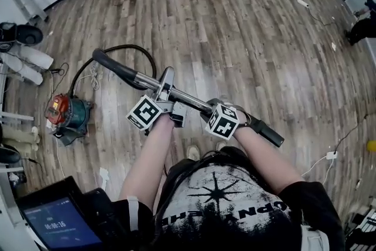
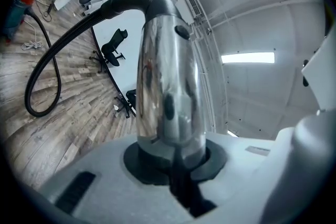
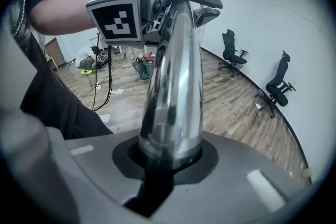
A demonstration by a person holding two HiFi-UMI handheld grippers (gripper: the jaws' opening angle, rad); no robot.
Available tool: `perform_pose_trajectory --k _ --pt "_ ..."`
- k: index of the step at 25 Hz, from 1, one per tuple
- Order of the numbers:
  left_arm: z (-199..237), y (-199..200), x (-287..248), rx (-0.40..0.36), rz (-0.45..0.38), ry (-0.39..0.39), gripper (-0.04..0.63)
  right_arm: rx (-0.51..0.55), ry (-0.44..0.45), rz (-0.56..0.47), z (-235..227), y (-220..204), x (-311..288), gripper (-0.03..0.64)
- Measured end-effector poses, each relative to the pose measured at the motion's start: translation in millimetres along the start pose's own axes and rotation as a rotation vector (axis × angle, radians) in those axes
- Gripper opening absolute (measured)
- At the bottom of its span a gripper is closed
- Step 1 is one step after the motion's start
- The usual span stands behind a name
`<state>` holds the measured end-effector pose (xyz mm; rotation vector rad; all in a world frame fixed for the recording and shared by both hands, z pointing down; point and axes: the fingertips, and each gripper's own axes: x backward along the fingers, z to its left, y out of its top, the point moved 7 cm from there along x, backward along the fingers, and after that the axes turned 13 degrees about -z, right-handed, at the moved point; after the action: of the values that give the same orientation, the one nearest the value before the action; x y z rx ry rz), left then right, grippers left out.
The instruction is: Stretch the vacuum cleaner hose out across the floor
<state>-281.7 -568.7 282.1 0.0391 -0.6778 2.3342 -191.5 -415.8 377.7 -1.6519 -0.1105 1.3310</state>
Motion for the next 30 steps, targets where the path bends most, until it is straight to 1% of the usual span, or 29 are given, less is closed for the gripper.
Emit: perform_pose_trajectory --k 3,6,10,13,17,19,22,23,25,26,28,29,30 --pt "1.1 -10.5 -8.2 -0.017 0.049 0.01 0.04 -0.042 -0.021 0.015 -0.7 -9.7 6.2 0.074" --pt "-2.9 -33.1 -11.5 0.06 0.081 -0.01 0.04 -0.075 -0.047 0.038 3.0 -23.9 18.6 0.072" --pt "-18.8 -57.7 -18.7 0.097 0.117 -0.027 0.04 -0.102 -0.073 0.063 2.7 -38.6 45.3 0.074" --pt "-35.3 -83.8 -23.7 0.105 0.129 -0.03 0.04 -0.113 -0.081 0.07 -0.2 -56.8 69.8 0.074" --pt "-61.0 -124.3 -26.0 0.096 0.131 -0.025 0.04 -0.116 -0.071 0.058 -2.6 -87.9 105.3 0.074" --pt "-75.8 -152.0 -23.5 0.091 0.119 -0.019 0.04 -0.105 -0.061 0.053 -3.3 -111.3 127.1 0.074" --pt "-95.6 -199.6 -16.5 0.04 0.09 -0.002 0.04 -0.074 -0.034 0.048 -6.0 -156.3 161.3 0.075" --pt "-102.5 -215.8 -12.9 0.041 0.075 0.002 0.04 -0.062 -0.022 0.048 -5.9 -171.0 172.0 0.075" --pt "-115.0 -247.2 -4.3 0.122 0.033 0.005 0.04 -0.038 0.004 0.054 -3.5 -195.4 190.3 0.077" --pt "-117.0 -256.5 0.8 0.122 0.018 0.017 0.04 -0.024 0.02 0.057 -2.3 -203.6 197.2 0.077" --pt "-118.8 -266.2 10.7 0.091 -0.011 0.055 0.04 0.0 0.06 0.062 -0.2 -213.9 206.9 0.077" --pt "-121.4 -270.2 15.0 0.101 -0.029 0.07 0.04 0.01 0.085 0.064 1.4 -217.3 210.1 0.077" --pt "-125.1 -274.2 18.2 0.132 -0.051 0.077 0.04 0.017 0.111 0.065 3.1 -220.1 212.3 0.077"
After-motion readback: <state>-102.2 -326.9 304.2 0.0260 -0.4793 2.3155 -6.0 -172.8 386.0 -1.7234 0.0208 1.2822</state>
